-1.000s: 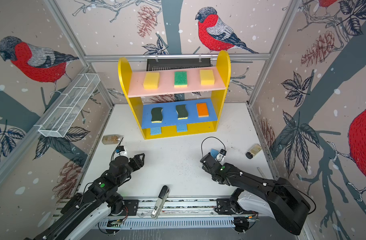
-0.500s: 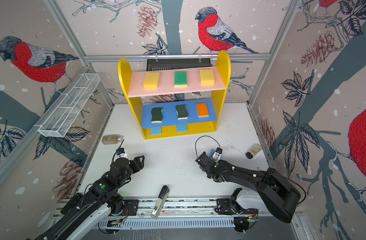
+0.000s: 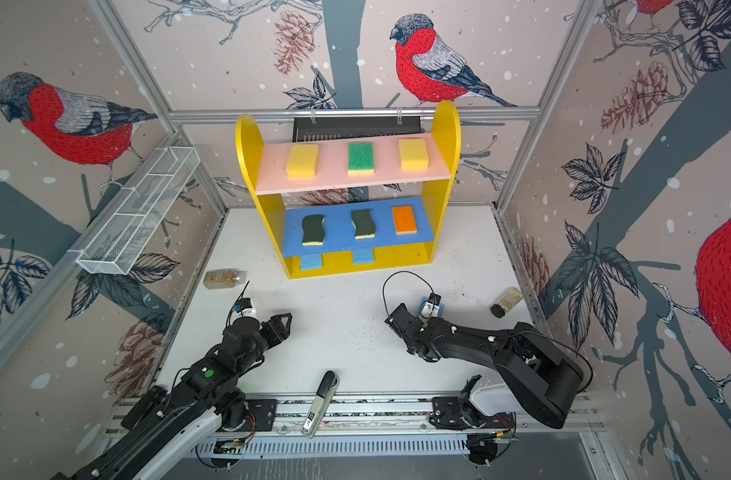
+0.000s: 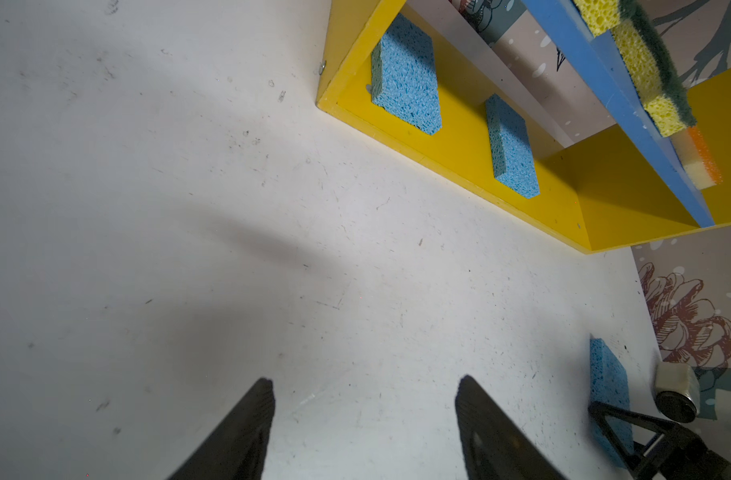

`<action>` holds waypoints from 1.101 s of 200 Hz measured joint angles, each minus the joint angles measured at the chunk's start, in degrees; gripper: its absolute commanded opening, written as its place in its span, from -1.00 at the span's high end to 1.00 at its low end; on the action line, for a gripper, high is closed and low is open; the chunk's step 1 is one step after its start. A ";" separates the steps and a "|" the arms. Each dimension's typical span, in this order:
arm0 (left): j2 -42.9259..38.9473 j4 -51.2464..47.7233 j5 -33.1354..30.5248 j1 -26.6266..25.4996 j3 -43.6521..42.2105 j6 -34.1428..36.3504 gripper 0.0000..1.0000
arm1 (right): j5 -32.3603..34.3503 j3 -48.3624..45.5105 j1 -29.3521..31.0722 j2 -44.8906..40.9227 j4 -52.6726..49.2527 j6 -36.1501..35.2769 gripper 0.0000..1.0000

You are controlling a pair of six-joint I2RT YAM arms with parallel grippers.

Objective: Place and organize the cleaning sponges onto the shelf
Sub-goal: 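Lift the light-blue sponge with the right gripper toward the shelf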

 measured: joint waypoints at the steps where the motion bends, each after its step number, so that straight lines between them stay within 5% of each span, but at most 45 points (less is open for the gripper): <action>1: 0.00 0.00 0.00 0.00 0.00 -0.02 -0.40 | 0.04 0.00 0.00 0.04 0.04 0.00 -0.60; 160: 0.48 0.87 0.35 0.00 0.00 -0.70 -0.41 | -0.39 0.35 0.20 0.31 0.00 -0.83 -0.70; 220: 0.70 1.53 0.70 0.00 -0.94 -2.16 -0.42 | -0.31 0.76 0.24 1.49 0.17 -0.17 -0.57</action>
